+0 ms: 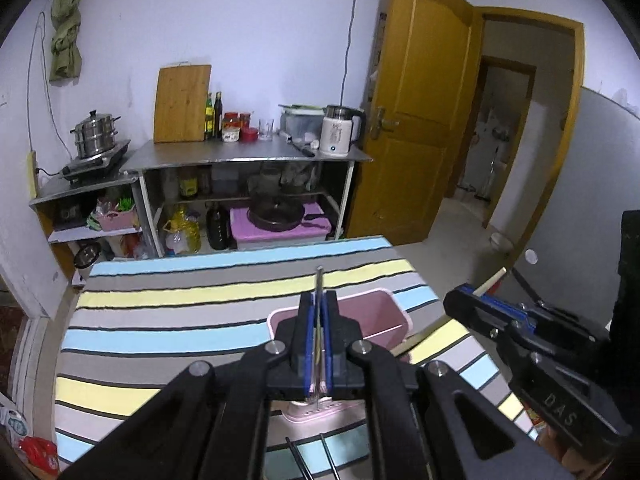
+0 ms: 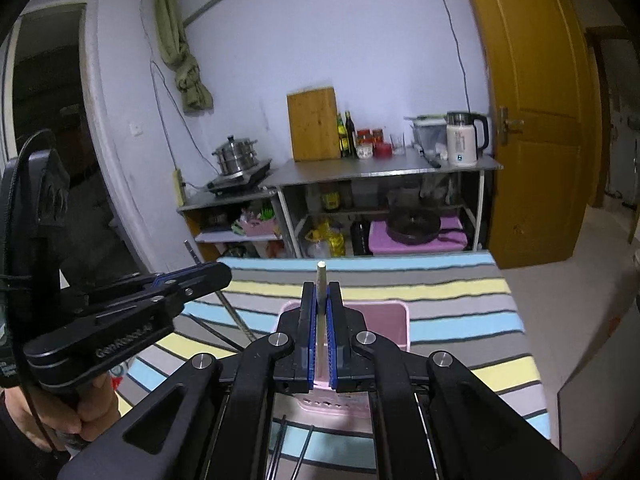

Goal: Organize utensils
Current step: 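Lower the silver chopstick into the basket with the left tool while the right tool drops the wooden one in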

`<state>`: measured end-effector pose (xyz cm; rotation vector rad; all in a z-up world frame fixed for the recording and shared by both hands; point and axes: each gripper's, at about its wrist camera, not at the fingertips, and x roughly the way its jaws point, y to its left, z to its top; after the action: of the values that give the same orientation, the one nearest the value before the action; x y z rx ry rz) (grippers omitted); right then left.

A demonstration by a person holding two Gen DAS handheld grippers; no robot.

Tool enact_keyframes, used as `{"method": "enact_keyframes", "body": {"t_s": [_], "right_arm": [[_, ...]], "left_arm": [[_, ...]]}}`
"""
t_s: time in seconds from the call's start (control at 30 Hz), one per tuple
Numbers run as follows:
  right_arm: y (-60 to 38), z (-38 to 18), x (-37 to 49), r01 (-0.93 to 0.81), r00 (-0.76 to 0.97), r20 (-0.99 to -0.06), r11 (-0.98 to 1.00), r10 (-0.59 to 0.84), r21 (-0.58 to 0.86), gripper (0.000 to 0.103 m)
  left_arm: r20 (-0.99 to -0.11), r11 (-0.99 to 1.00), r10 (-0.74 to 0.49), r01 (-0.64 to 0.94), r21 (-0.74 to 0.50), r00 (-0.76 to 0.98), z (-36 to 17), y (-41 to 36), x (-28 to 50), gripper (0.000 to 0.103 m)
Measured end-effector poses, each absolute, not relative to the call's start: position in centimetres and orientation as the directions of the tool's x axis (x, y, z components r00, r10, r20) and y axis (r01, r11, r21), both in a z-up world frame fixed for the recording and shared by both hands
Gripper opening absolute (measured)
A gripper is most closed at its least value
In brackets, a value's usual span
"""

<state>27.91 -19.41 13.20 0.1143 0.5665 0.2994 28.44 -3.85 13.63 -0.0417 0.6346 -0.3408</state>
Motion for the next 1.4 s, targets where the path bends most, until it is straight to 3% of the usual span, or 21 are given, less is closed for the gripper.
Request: {"method": "enact_keyframes", "body": {"t_s": [0.27,0.5,0.67,0.8,1.2,1.27,1.4], "right_arm": [[-19.1,9.3,29.8,-0.237,0.758,-0.578,0.954,0.301,0.185,0.004],[-19.6,9.0,30.0,-0.238,0.758,-0.579,0.954,0.301,0.185,0.004],[-19.5,8.9,30.2,-0.241,0.755,-0.581,0.952,0.305,0.187,0.004],[-19.6,8.9,30.2,-0.245,0.752,-0.582,0.951,0.308,0.187,0.004],[-19.1,8.3,30.2,-0.245,0.729,-0.613,0.952,0.305,0.182,0.004],[-19.1,8.4,30.1,-0.239,0.724,-0.621,0.954,0.301,0.183,0.004],[-19.6,9.3,28.6,-0.232,0.748,-0.592,0.954,0.3,0.19,0.015]], "left_arm": [[-0.603,0.946,-0.322,0.27,-0.179,0.729,10.5,-3.3,30.3,0.005],[-0.58,0.935,-0.353,0.295,-0.196,0.734,13.4,-3.0,30.3,0.004],[-0.515,0.934,-0.357,0.31,-0.178,0.779,16.1,-3.3,30.2,0.004],[-0.509,0.938,-0.345,0.303,-0.167,0.788,15.6,-3.7,31.3,0.004],[-0.651,0.946,-0.317,0.283,-0.16,0.69,9.0,-3.7,31.9,0.005],[-0.656,0.947,-0.313,0.275,-0.164,0.687,9.0,-3.2,31.4,0.007],[-0.628,0.944,-0.326,0.271,-0.186,0.707,10.5,-1.9,29.5,0.026]]}}
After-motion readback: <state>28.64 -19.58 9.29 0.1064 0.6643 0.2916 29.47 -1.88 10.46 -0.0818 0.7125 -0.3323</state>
